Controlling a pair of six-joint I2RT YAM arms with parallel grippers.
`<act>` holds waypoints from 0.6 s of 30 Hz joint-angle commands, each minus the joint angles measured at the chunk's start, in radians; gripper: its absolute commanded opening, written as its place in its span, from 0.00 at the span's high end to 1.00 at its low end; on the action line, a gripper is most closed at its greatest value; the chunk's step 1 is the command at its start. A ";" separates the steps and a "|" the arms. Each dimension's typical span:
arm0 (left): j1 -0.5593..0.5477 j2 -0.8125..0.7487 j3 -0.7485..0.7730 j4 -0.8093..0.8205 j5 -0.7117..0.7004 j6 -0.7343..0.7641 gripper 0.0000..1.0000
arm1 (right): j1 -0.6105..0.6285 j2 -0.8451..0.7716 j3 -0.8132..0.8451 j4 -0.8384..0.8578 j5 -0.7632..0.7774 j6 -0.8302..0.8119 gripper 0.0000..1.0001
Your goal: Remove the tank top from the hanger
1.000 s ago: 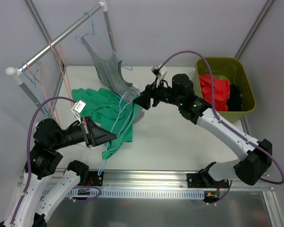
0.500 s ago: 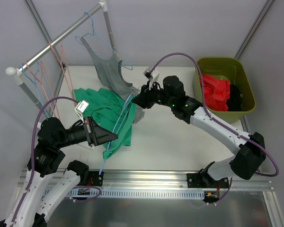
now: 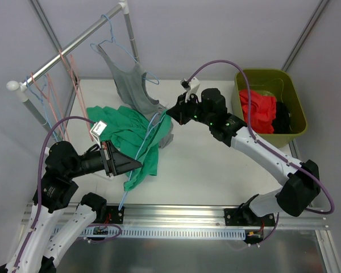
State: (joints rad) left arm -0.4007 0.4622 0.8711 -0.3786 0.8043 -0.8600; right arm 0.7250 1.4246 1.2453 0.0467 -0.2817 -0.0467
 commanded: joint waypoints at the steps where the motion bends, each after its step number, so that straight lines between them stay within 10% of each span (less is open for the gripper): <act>1: -0.010 0.000 0.022 0.061 0.073 -0.002 1.00 | -0.054 -0.027 0.054 0.007 0.102 -0.031 1.00; 11: -0.009 0.081 0.285 0.102 -0.034 0.143 1.00 | -0.110 0.062 -0.016 -0.082 0.177 -0.006 1.00; 18: -0.010 0.259 0.200 0.771 -0.304 0.389 1.00 | -0.142 -0.306 -0.282 -0.170 0.337 0.031 1.00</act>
State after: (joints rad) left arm -0.4007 0.6243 1.1206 -0.0395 0.6151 -0.6258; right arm 0.6170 1.3125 0.9871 -0.0849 -0.0910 -0.0269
